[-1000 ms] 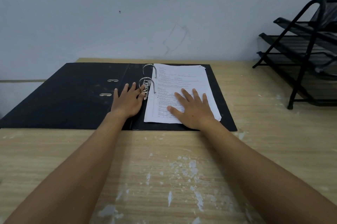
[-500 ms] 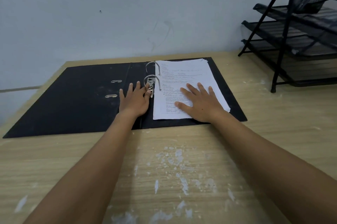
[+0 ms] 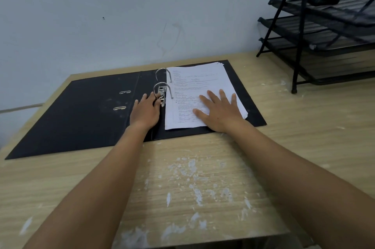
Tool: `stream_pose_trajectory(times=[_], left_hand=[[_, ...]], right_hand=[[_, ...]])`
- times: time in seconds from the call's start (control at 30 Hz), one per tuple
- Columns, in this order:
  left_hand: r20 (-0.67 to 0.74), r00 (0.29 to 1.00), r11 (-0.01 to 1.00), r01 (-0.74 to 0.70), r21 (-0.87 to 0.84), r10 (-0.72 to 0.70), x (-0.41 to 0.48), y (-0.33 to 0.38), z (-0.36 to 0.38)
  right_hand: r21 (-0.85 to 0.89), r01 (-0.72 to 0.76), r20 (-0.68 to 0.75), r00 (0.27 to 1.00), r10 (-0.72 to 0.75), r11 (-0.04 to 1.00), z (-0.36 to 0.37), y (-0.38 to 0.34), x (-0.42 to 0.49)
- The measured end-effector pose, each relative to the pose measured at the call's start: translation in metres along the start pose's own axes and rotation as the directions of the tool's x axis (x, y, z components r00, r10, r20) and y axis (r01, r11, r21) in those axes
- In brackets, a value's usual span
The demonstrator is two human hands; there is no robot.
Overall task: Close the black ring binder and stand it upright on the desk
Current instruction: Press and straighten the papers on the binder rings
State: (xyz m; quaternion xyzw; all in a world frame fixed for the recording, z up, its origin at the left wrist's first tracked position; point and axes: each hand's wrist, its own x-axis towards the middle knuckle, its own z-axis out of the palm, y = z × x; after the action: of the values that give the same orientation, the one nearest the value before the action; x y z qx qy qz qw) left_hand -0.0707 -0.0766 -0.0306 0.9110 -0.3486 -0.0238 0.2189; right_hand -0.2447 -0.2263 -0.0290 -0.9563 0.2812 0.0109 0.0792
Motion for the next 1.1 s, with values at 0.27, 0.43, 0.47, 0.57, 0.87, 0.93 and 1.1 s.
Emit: stream_pose_trajectory(times=[0.27, 0.43, 0.47, 0.57, 0.87, 0.93, 1.1], left_hand=[[-0.005, 1.000, 0.998, -0.002, -0.057, 0.001, 0.005, -0.003, 0.002], [-0.007, 1.000, 0.994, 0.022, -0.105, -0.023, 0.012, -0.001, 0.005], [-0.010, 1.000, 0.994, 0.021, -0.105, -0.022, 0.012, 0.002, 0.006], [-0.009, 1.000, 0.995, 0.011, -0.102, -0.012, 0.013, 0.017, 0.011], [0.017, 1.000, 0.997, -0.012, -0.076, 0.014, 0.016, 0.062, 0.026], [0.016, 1.000, 0.997, -0.013, -0.073, 0.014, 0.016, 0.068, 0.028], [0.017, 1.000, 0.998, -0.019, -0.059, 0.020, 0.016, 0.079, 0.035]], right_hand=[[0.001, -0.007, 0.003, 1.000, 0.007, 1.000, 0.001, 0.004, 0.001], [0.009, -0.006, -0.004, 1.000, 0.007, 1.000, -0.001, 0.009, 0.002], [0.011, -0.008, -0.005, 1.000, 0.008, 1.000, -0.001, 0.012, 0.002], [0.024, -0.021, -0.009, 1.000, 0.021, 1.000, -0.003, 0.025, 0.003], [0.034, -0.062, -0.027, 0.998, 0.063, 0.997, -0.009, 0.065, 0.003], [0.042, -0.067, -0.030, 0.997, 0.068, 0.997, -0.011, 0.073, 0.003], [0.052, -0.087, -0.032, 0.996, 0.088, 0.995, -0.012, 0.086, 0.002]])
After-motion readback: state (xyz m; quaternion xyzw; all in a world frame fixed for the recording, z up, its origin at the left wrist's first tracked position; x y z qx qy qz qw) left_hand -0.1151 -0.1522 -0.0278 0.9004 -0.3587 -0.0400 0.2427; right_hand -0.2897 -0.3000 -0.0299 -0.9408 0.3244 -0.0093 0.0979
